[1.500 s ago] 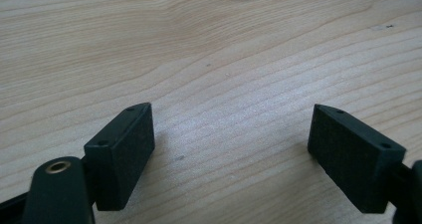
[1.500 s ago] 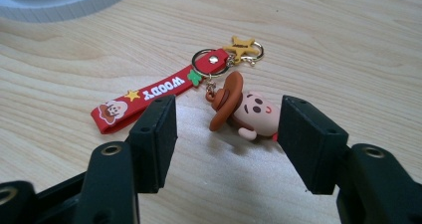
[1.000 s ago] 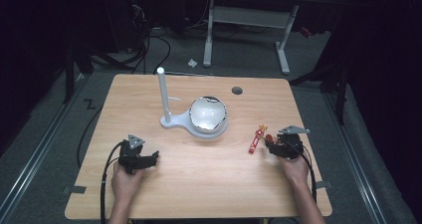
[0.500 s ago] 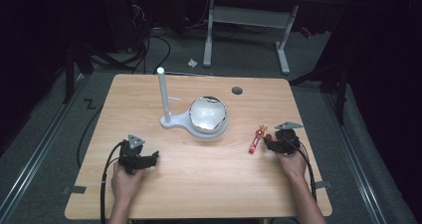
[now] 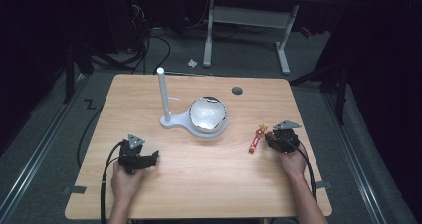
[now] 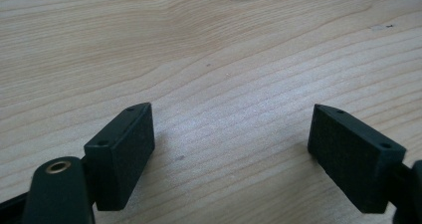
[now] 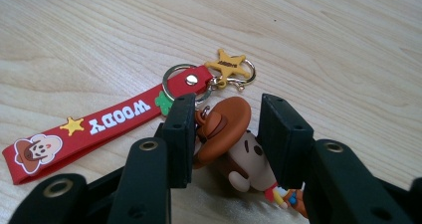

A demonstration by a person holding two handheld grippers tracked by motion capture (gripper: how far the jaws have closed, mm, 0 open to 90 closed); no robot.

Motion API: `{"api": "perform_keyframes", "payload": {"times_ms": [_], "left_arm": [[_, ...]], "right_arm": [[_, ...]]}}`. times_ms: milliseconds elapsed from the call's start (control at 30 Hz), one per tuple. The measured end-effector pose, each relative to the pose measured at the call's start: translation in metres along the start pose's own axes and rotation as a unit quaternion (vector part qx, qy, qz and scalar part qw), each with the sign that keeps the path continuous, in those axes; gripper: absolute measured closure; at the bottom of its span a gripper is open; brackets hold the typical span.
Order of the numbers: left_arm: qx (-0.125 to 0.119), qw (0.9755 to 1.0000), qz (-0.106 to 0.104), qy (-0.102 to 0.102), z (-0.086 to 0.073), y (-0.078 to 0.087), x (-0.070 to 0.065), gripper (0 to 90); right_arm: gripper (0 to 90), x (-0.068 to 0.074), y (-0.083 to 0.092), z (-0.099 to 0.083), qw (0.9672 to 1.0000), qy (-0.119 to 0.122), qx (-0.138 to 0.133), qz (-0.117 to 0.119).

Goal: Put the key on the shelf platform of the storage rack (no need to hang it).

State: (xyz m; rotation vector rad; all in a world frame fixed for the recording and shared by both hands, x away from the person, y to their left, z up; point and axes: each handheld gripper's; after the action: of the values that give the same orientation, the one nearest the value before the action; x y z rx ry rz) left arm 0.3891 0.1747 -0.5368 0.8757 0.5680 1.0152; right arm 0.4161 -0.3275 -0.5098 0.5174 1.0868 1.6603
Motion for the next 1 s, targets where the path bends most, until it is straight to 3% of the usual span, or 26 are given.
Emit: {"api": "perform_keyframes", "payload": {"times_ms": [33,67,167,333,433,633,867,1000], "left_arm": [[0.000,1.0000,0.000,0.000,0.000,0.000,0.000,18.8],[0.000,1.0000,0.000,0.000,0.000,0.000,0.000,18.8],[0.000,1.0000,0.000,0.000,0.000,0.000,0.000,18.8],[0.000,1.0000,0.000,0.000,0.000,0.000,0.000,18.8],[0.001,1.0000,0.000,-0.001,0.000,0.000,0.000,18.8],[0.000,1.0000,0.000,0.000,0.000,0.000,0.000,18.8],[0.000,1.0000,0.000,0.000,0.000,0.000,0.000,18.8],[0.000,1.0000,0.000,0.000,0.000,0.000,0.000,18.8]], "right_arm": [[60.3,0.000,0.000,0.000,1.0000,0.004,0.002,0.000],[66.7,-0.001,0.003,0.000,0.9999,0.010,-0.007,-0.002],[67.0,-0.004,0.010,0.002,0.9997,-0.005,-0.019,0.015],[67.2,-0.008,0.012,0.001,0.9997,-0.007,-0.019,0.015],[67.4,-0.010,0.020,0.000,0.9990,-0.013,-0.037,0.019],[67.4,-0.011,0.031,0.001,0.9985,-0.012,-0.049,0.022],[67.5,-0.016,0.051,0.003,0.9954,-0.018,-0.083,0.042],[67.5,-0.019,0.059,0.003,0.9941,-0.028,-0.088,0.058]]}}
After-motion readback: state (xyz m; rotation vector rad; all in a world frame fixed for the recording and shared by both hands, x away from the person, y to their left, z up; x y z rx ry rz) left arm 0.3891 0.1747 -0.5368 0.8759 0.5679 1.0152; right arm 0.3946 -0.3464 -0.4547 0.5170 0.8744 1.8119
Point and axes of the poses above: each handheld gripper's, and its own axes: y roughly backward along the jaws, z roughly out of its top, x roughly to its left, and after that the axes turned 14 degrees about x, right-handed
